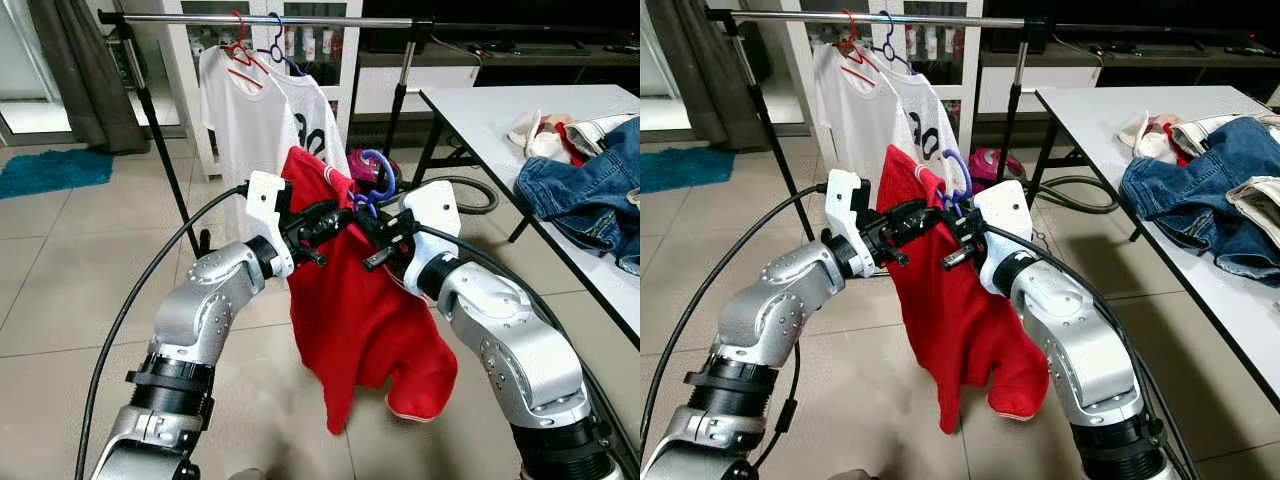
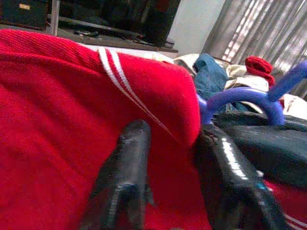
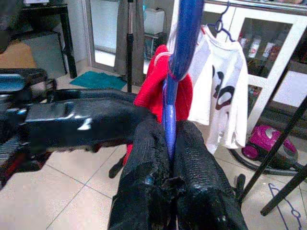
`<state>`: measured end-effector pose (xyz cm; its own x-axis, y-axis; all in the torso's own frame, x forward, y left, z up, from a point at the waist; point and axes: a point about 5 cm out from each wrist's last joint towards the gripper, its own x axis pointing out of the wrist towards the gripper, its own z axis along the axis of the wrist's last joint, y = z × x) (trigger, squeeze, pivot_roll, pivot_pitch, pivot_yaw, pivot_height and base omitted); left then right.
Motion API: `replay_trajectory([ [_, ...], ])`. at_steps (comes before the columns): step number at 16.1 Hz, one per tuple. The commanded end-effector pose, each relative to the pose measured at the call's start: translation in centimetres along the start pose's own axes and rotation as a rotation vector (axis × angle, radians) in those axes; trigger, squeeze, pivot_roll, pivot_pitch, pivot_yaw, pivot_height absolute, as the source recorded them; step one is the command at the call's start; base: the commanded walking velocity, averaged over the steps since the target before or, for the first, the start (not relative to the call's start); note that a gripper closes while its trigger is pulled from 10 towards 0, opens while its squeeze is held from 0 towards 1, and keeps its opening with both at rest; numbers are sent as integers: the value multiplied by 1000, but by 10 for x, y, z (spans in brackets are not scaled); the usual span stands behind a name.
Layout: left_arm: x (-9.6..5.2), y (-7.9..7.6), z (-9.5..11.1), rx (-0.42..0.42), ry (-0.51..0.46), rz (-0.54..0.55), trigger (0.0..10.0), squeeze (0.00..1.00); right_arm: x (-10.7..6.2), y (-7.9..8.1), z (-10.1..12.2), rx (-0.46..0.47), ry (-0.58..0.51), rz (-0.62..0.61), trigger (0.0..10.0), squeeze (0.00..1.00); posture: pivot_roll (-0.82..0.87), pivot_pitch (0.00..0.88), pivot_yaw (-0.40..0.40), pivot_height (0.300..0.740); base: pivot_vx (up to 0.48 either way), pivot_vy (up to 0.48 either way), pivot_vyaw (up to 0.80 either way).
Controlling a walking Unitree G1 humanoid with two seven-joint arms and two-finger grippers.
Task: Hang hanger
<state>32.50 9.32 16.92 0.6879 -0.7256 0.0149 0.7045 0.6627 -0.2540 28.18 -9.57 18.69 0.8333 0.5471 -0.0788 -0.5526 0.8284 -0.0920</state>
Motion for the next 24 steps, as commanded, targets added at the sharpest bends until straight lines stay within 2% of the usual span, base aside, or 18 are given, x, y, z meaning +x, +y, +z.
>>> replay_trajectory([
  [1,2,3,5,25,1,12,0,0,0,2,11,-37,-57,13,10000,0,53,0,7,740,0,0,0],
  [6,0,10,4,5,8,47,0,0,0,4,11,-70,-55,33,10000,0,56,0,8,740,0,0,0],
  [12,-1,11,7,-14,10,51,0,0,0,4,10,-101,-37,41,10000,0,55,0,10,740,0,0,0],
  [13,-2,11,13,-9,-7,53,0,0,-1,3,7,-106,-18,38,10000,0,55,0,10,740,0,0,0],
  [16,-12,14,32,49,-27,73,0,0,-7,-3,-17,-147,159,64,10000,0,60,0,9,740,0,0,0],
  [19,-25,16,49,78,-39,94,0,0,-16,-9,-30,-159,245,92,10000,0,69,0,5,740,0,0,0],
  [22,-38,33,67,137,-59,200,0,0,-28,-17,-35,-165,282,107,10000,0,68,0,5,740,0,0,0],
  [23,-43,41,73,158,-66,251,0,0,-33,-19,-36,-151,280,120,4118,0,68,0,5,740,0,0,0],
  [24,-46,47,77,177,-72,290,0,0,-36,-20,-35,-138,272,133,0,0,68,0,5,740,0,0,0],
])
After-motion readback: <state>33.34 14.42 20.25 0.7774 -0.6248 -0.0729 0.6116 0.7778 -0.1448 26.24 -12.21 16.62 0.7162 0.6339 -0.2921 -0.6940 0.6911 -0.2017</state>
